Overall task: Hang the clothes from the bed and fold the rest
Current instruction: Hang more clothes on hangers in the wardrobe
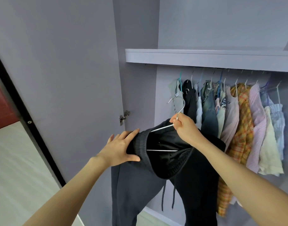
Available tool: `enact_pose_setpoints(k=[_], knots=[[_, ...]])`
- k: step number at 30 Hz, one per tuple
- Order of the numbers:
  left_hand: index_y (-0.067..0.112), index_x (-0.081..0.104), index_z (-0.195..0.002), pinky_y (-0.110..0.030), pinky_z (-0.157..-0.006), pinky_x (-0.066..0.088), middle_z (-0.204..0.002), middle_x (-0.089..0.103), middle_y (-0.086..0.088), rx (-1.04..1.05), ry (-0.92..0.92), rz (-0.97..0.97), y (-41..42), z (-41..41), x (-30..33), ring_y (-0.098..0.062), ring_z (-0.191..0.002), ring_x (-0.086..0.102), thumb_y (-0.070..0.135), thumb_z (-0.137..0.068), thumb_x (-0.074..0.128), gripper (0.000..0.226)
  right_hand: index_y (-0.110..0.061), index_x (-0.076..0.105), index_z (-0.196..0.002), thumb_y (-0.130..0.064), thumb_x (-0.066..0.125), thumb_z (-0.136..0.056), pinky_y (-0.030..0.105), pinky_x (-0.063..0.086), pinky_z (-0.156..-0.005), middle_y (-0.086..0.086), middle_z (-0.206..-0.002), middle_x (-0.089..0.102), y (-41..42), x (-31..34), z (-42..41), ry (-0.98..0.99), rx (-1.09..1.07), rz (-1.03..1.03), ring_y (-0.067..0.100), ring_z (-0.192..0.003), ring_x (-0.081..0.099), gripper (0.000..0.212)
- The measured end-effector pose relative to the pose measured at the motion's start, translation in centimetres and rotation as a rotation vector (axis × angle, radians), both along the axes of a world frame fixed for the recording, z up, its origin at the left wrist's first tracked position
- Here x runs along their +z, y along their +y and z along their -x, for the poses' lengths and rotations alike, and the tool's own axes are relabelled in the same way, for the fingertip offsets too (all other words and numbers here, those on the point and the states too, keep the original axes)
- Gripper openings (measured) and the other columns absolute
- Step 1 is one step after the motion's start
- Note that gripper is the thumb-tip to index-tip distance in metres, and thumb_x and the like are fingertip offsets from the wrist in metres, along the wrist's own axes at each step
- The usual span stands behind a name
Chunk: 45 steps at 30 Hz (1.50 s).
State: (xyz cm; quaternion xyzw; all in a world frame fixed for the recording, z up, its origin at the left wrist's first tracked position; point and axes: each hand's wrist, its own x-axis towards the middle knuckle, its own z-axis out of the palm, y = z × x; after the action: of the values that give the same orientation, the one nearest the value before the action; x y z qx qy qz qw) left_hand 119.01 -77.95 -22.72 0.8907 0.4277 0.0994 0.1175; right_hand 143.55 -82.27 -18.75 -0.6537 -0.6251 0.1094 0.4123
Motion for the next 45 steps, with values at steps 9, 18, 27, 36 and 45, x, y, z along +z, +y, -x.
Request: enact_pose_setpoints(k=[9,18,27,36,45], knots=[[0.018,0.028,-0.059,-0.030,-0.054,0.031,-0.052,0.036,0.007,0.112,-0.461,-0.170,1.6,-2.0,1.1,-0.015,-0.052,0.036,0.033,-0.096,0.046,0.044,-0.013,0.049,-0.085,-0.004,0.036,-0.095,0.003,0.035,-0.064,-0.015,-0.076,0.047,-1.5,-0.9,-1.0,-0.074,0.065,0.073,0.003,-0.070,0.045,0.019],[0.024,0.046,-0.130,-0.034,-0.093,0.045,-0.115,0.051,0.006,0.113,-0.429,0.035,2.8,-0.7,0.8,-0.014,-0.105,0.054,0.040,-0.090,0.054,0.044,-0.006,0.052,-0.085,0.003,0.037,-0.092,0.012,0.032,-0.063,-0.011,-0.075,0.048,-1.8,-2.0,-0.7,-0.043,0.041,-0.037,0.010,-0.072,0.045,0.019],[0.023,0.022,-0.144,-0.032,-0.102,0.038,-0.128,0.051,0.001,0.197,-0.597,0.433,2.9,0.8,-2.1,-0.018,-0.119,0.048,0.017,-0.085,0.067,0.075,0.000,0.055,-0.091,0.002,0.037,-0.093,0.016,0.029,-0.066,0.002,-0.091,0.054,-1.3,-0.4,-2.6,0.066,-0.150,-0.130,0.015,-0.083,0.048,0.018],[0.032,0.011,-0.147,-0.035,-0.105,0.033,-0.136,0.035,-0.001,0.148,-0.474,0.210,3.9,0.6,0.1,-0.020,-0.127,0.034,0.019,-0.082,0.070,0.089,-0.007,0.053,-0.089,0.002,0.037,-0.092,0.025,0.035,-0.072,0.005,-0.091,0.055,-2.3,-0.3,-5.0,0.070,-0.212,-0.079,0.024,-0.088,0.053,0.019],[0.022,0.057,-0.115,-0.030,-0.093,0.025,-0.110,0.063,0.001,-0.054,-0.131,-0.510,0.5,-6.8,1.7,-0.019,-0.116,0.047,0.034,-0.099,0.038,0.028,-0.004,0.058,-0.085,-0.005,0.043,-0.094,0.012,0.038,-0.063,-0.013,-0.067,0.052,-2.1,0.2,0.3,0.099,-0.049,-0.119,0.002,-0.063,0.048,0.018]])
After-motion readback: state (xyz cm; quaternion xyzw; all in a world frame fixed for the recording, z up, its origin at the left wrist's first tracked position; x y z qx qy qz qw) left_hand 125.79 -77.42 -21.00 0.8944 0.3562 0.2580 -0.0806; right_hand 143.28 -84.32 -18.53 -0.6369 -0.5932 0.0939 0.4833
